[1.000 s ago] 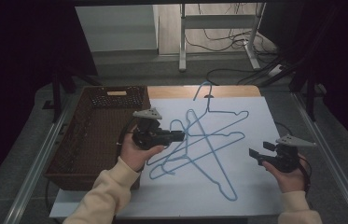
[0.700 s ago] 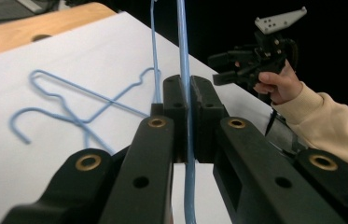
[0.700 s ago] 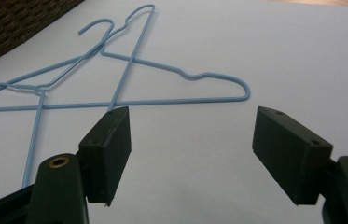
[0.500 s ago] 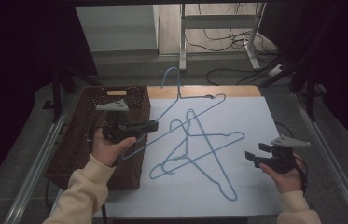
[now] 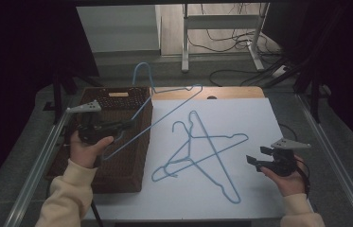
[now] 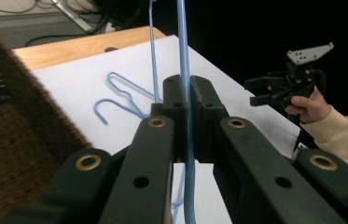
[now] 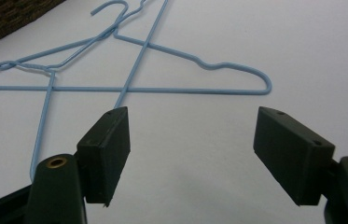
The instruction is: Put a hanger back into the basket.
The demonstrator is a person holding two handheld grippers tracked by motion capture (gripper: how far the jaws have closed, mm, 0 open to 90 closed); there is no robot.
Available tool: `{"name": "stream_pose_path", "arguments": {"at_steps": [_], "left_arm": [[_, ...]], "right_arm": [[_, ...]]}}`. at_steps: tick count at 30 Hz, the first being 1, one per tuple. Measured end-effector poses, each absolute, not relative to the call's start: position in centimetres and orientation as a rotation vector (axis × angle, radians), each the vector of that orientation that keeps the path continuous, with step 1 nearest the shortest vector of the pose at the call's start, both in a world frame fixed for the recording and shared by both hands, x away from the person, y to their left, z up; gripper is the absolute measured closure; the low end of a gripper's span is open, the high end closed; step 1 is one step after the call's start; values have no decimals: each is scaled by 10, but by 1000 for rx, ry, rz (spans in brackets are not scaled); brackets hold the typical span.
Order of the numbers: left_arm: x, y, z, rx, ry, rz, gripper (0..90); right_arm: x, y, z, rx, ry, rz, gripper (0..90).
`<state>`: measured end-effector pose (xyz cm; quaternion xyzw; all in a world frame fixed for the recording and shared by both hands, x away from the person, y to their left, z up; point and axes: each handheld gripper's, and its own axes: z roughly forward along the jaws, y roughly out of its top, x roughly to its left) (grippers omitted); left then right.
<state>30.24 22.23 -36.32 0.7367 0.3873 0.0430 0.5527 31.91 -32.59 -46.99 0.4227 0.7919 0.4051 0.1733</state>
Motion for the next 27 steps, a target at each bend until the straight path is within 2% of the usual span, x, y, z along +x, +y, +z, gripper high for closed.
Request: {"name": "stream_pose_path", "arguments": {"at_steps": [5,19,27], "left_arm": [[298,250,-369,1696,958,124,860],[300,296,-384,1655,1050,153,860],[296,322,-395,1685,1087,181,860]], "right_arm": [[319,-325,-471,1201,2252,1137,271],[320,-321,-474,1180,2280,1107,267],[320,-320,-475,1180,2291,1089,266]]}}
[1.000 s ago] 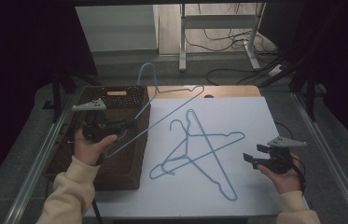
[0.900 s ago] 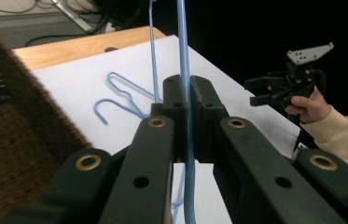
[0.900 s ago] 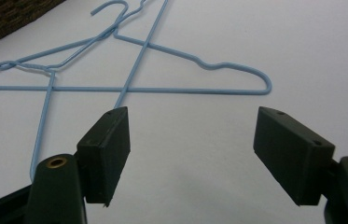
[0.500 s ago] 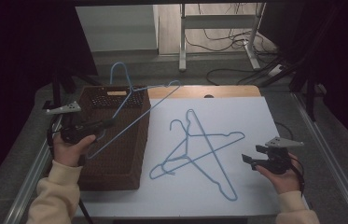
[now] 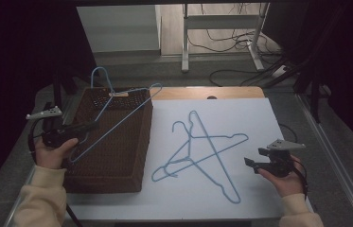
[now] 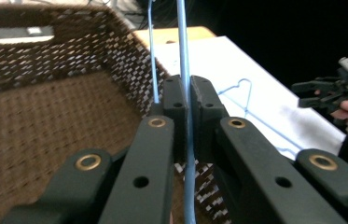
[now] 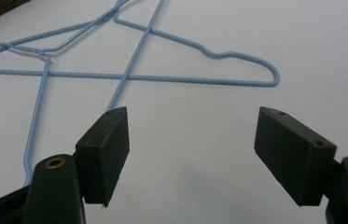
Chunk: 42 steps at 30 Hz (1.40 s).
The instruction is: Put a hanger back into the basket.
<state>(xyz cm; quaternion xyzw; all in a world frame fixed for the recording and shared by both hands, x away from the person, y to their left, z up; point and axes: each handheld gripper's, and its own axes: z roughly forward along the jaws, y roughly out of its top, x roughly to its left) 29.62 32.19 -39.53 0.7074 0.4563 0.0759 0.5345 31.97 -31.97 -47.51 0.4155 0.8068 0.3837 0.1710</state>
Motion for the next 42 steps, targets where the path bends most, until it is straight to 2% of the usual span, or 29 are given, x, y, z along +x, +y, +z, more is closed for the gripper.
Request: {"name": "stream_pose_path", "arguments": {"at_steps": [18,42], "left_arm": [[285,365,-411,1647,1127,213,860],[307,350,-444,1754,1256,166,860]], "right_arm": [[320,-319,-475,1174,2294,1079,265],[320,-320,-475,1177,2291,1075,265]]}}
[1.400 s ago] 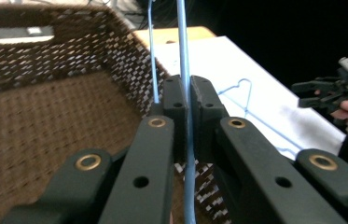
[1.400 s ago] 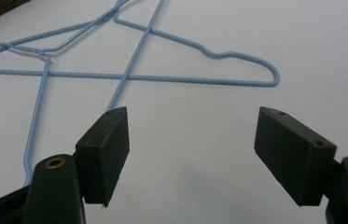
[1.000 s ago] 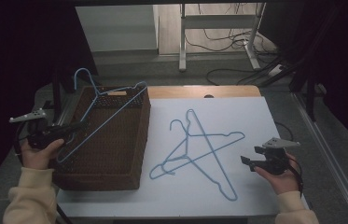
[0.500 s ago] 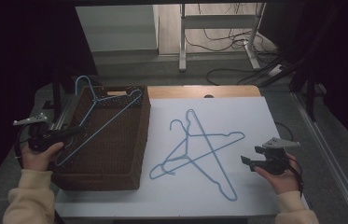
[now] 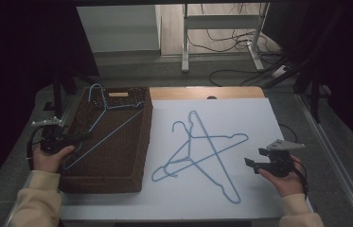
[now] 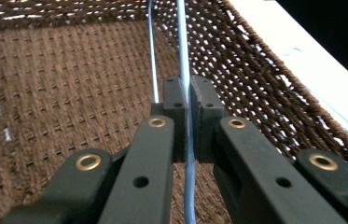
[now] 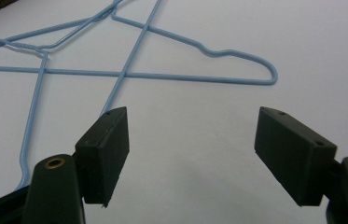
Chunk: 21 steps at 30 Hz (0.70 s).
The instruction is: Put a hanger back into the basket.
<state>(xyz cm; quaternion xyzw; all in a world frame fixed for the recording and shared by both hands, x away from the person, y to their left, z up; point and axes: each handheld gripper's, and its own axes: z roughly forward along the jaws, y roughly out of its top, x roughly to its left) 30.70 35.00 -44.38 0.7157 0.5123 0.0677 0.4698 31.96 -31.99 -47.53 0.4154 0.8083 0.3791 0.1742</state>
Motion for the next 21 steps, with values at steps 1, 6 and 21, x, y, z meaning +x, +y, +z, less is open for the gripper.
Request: {"name": "stream_pose_path", "arguments": {"at_steps": [1,6,21], "left_arm": [[308,350,-444,1758,1266,164,860],[315,351,-450,1781,1399,198,740],[303,334,-426,1812,1312,329,333]], "right_arm": [[320,-320,-475,1177,2290,1076,265],[319,-320,-475,1177,2289,1077,265],[319,-319,-474,1168,2294,1082,264]]}}
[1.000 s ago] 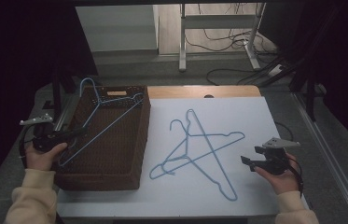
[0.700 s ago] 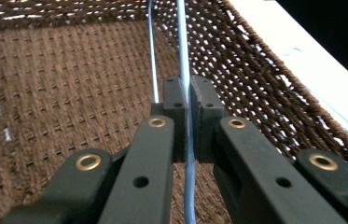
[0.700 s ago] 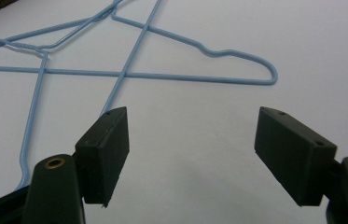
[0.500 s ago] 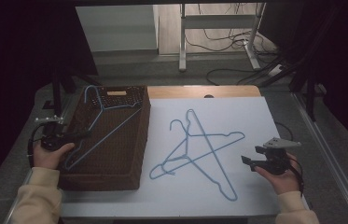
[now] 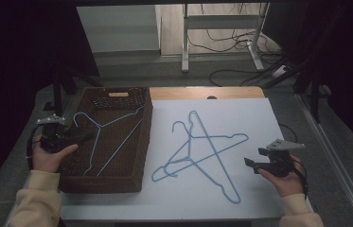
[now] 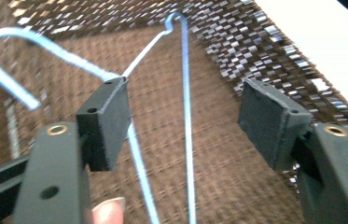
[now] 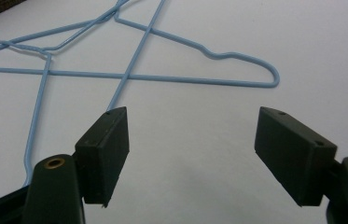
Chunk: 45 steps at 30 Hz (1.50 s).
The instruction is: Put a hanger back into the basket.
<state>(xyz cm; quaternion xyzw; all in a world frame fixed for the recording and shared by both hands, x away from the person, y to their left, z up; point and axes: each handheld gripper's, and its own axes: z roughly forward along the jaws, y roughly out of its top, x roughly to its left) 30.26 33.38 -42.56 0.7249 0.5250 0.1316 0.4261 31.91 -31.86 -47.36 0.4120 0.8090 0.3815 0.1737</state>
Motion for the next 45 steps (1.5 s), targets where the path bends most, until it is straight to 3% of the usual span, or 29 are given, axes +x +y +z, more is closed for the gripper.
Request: {"name": "stream_pose_path", "arguments": {"at_steps": [5,26,45], "left_arm": [[296,317,-420,1821,1224,282,280],[282,244,-425,1941,1049,207,241],[284,226,-424,1978,1012,207,229]], "right_arm": [[321,-316,-473,1167,2302,1095,263],[324,-288,-476,1098,2389,1088,260],[315,-278,-470,1105,2394,1087,279]]}}
